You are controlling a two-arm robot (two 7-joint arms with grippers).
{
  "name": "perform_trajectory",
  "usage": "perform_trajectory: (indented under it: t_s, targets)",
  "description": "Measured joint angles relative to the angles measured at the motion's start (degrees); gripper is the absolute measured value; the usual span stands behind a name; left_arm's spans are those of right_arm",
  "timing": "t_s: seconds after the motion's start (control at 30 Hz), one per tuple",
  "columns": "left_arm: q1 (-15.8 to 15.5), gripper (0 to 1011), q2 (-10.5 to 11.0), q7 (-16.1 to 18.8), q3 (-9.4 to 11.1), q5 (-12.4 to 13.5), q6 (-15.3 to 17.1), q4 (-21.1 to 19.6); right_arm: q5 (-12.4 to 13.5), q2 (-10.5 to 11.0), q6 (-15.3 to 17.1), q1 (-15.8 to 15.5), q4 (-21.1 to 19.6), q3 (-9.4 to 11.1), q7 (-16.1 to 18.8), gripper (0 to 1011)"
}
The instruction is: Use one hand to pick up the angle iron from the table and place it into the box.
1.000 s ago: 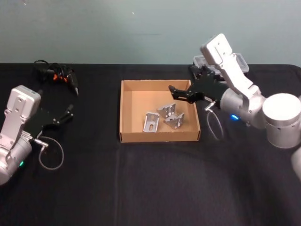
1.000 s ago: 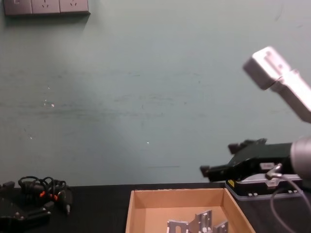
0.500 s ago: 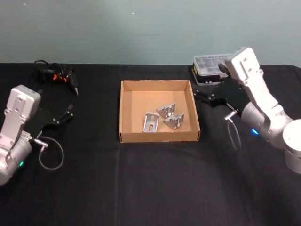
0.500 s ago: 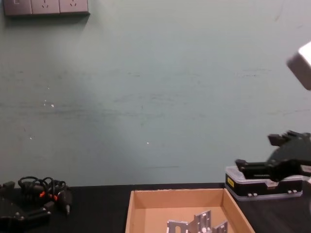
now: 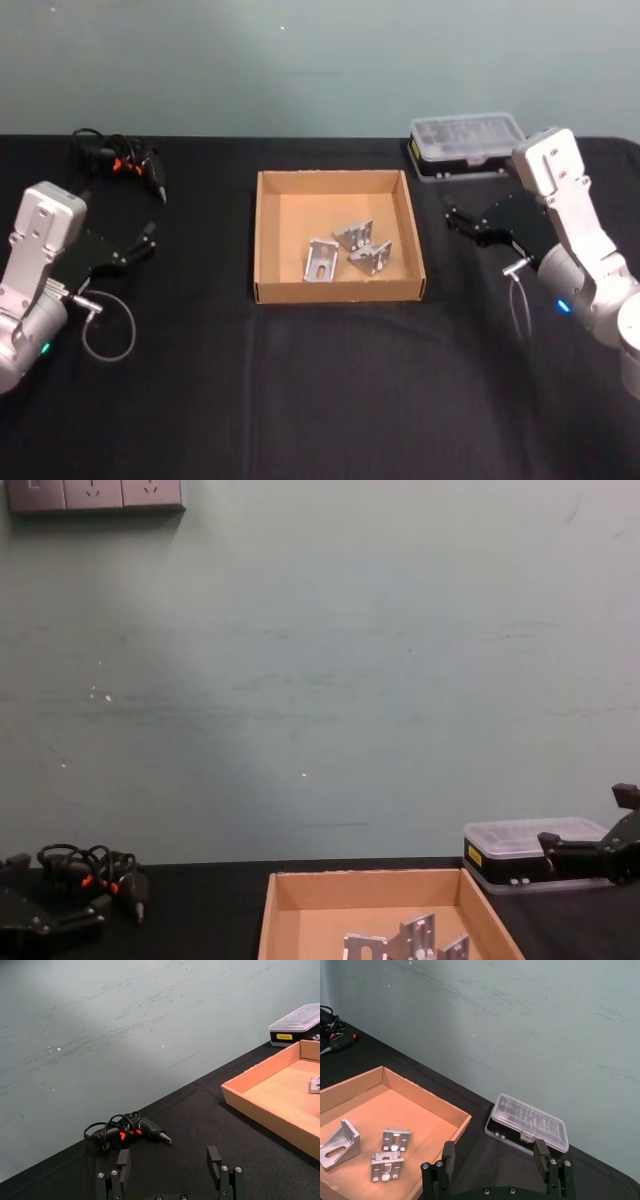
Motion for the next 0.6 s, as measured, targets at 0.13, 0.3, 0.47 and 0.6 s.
perform_trajectory:
  t_s: [0.13,0.3,0.47,0.6]
  targets:
    - [0.00,1000,0.00,0.00,0.00,0.00,0.00,0.00,0.02,0.02,0.02,0.18,0.04,-0.14,0.06,1002]
    - [0.00,1000,0.00,0.00,0.00,0.00,0.00,0.00,0.09,0.04,0.05,0.31,0.09,-0.28,0.15,1002]
    - [0.00,1000,0.00,0.00,0.00,0.00,0.00,0.00,0.18,0.06,0.08,0.41,0.11,-0.37,0.28,1002]
    - [0.00,1000,0.00,0.00,0.00,0.00,0.00,0.00,0.21,0.07,0.08,0.47,0.14,-0.43,0.34,1002]
